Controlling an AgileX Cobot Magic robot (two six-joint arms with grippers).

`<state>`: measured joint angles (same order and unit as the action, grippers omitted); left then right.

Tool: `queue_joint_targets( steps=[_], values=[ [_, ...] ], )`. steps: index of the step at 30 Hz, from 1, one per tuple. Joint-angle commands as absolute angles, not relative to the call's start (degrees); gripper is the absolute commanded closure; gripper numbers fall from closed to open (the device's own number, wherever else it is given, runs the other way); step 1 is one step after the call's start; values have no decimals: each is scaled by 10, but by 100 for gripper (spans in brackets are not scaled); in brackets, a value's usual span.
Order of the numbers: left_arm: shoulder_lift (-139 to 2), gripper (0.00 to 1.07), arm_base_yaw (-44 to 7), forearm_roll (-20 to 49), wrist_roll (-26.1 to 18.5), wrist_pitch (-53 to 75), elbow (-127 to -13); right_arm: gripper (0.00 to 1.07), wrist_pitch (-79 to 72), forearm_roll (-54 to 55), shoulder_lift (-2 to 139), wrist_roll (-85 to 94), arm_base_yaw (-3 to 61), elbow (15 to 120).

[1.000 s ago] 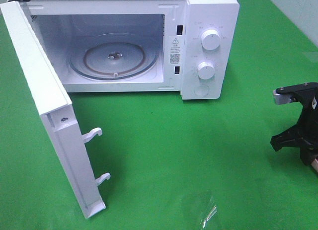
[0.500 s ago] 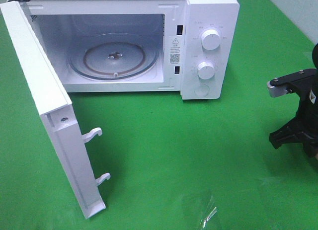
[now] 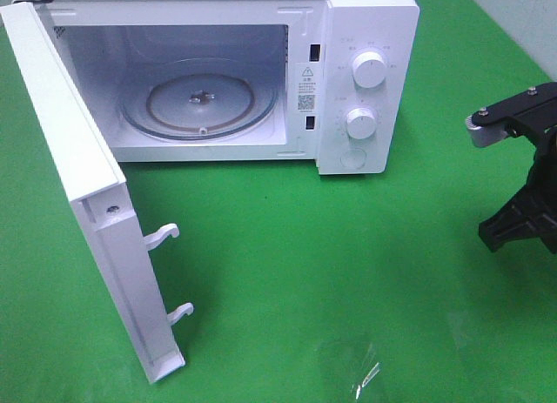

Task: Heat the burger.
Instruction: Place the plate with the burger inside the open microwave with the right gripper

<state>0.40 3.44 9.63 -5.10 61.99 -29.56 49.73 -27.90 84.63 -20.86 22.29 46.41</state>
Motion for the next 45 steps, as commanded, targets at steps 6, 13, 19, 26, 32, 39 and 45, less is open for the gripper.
queue_joint_targets(
  steps=[6,13,19,26,32,39,45],
  values=[
    [12,9,33,99,-49,614,-295,107,521,-327,791,-209,275,438],
    [12,9,33,99,-49,614,-295,107,516,-327,760,-209,313,389],
    [12,9,33,99,-49,614,-295,107,517,-327,743,-209,346,363],
    [12,9,33,99,-49,614,-295,107,517,-327,720,-209,406,344],
    [12,9,33,99,-49,614,-295,107,517,-327,719,-209,449,329],
    [12,9,33,99,-49,614,-295,107,516,-328,717,-209,494,324],
    [12,9,33,99,-49,614,-295,107,516,-330,717,-209,535,324]
  ],
)
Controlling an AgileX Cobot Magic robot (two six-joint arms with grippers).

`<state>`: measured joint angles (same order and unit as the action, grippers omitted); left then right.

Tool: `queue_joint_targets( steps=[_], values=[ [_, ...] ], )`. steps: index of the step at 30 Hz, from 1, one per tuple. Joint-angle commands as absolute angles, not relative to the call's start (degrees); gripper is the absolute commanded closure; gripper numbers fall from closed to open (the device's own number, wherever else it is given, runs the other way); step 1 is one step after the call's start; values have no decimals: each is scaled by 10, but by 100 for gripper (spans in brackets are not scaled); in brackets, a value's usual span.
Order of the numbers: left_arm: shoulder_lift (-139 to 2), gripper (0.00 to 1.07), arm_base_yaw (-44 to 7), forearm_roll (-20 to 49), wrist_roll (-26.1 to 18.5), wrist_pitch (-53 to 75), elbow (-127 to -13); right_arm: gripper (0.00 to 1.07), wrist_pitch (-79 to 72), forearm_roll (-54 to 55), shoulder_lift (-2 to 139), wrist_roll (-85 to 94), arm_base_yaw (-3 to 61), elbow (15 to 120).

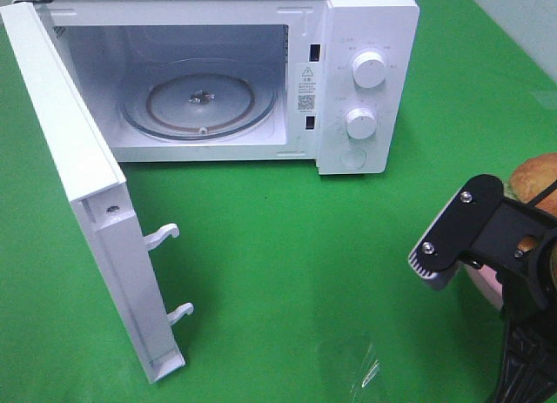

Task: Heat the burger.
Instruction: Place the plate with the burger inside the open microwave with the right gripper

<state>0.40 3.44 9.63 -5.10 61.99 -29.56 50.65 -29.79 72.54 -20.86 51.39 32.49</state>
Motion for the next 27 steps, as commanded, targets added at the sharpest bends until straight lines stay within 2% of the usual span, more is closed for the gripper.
queue_joint_targets(
  steps=[1,3,8,10,14,27],
  values=[
    [12,9,33,99,-49,614,-295,107,516,-330,717,-209,535,324],
    [12,9,33,99,-49,614,-295,107,516,-331,717,-209,574,324],
    [12,9,33,99,-49,614,-295,107,516,-335,717,-209,604,324],
    [12,9,33,99,-49,614,-295,107,516,-345,717,-209,645,324],
    [12,9,33,99,-49,614,-295,107,516,-352,717,-209,677,324],
    [12,9,33,99,-49,614,-295,107,508,-362,717,-128,697,324]
  ],
)
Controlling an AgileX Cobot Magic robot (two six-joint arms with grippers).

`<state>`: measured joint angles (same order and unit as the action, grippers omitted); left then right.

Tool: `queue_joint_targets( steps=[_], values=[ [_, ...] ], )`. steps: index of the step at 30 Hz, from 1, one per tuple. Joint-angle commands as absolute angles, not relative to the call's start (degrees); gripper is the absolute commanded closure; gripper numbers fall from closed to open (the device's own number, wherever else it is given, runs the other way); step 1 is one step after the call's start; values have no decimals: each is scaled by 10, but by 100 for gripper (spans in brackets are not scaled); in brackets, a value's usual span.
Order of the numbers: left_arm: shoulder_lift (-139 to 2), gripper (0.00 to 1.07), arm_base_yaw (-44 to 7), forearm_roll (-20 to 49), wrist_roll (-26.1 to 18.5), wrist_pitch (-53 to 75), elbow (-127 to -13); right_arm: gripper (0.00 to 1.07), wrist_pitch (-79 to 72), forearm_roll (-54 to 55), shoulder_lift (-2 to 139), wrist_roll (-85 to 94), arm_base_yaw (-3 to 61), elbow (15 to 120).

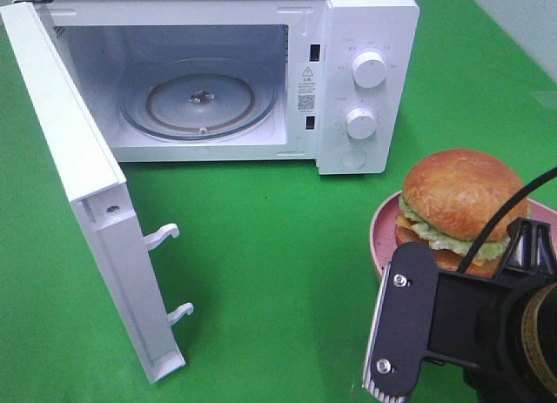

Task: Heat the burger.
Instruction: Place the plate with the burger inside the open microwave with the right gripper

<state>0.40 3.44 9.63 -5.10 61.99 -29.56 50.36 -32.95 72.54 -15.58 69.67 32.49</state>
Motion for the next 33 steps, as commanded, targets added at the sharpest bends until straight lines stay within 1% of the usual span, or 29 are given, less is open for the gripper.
queue_joint_targets(
  steps=[1,5,7,13,27,33],
  values=[
    [12,9,33,99,-49,614,-295,107,502,-362,717,-110,697,324],
    [12,9,33,99,-49,614,-295,107,499,-363,717,-100,697,324],
    [12,9,33,99,-49,614,-295,107,486,-372,717,-57,697,324],
    [12,9,33,99,-49,614,-295,106,481,-380,717,-14,697,325],
    [12,9,33,99,-49,614,-295,104,480,-417,717,-11,697,325],
    [12,9,33,99,-49,614,-295,104,441,-420,717,29,697,325]
  ],
)
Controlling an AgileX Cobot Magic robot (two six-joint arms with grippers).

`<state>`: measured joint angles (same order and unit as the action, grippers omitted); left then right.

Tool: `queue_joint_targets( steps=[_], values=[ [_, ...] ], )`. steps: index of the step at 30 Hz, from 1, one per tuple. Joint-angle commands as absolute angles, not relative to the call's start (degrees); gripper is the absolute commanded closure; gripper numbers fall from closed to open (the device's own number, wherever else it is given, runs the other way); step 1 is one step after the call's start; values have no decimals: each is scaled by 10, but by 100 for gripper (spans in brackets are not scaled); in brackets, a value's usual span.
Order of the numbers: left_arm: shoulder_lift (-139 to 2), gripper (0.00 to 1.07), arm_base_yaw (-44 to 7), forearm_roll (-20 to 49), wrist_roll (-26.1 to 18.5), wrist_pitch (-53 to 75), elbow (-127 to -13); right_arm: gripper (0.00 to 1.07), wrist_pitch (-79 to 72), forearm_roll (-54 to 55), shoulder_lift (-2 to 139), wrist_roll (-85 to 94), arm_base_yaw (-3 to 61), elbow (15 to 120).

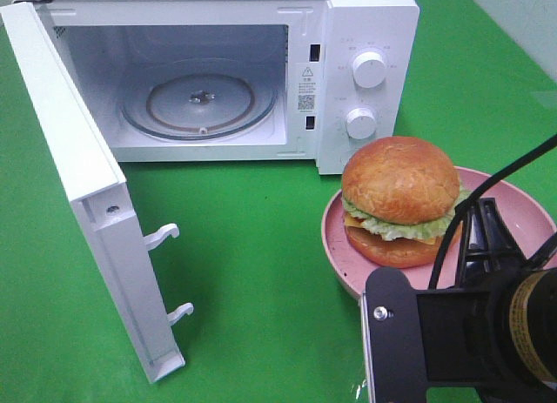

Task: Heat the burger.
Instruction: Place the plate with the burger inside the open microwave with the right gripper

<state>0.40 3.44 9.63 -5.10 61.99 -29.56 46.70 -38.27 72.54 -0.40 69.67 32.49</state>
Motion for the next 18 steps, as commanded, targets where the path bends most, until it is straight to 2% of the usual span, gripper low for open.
queue_joint_targets(
  steps=[1,10,18],
  values=[
    [12,9,33,99,-49,614,-295,105,425,-420,717,52,695,325],
    [12,9,33,99,-49,614,-295,107,366,-476,717,81,693,325],
    [12,9,33,99,-49,614,-295,107,329,-480,717,95,693,324]
  ],
)
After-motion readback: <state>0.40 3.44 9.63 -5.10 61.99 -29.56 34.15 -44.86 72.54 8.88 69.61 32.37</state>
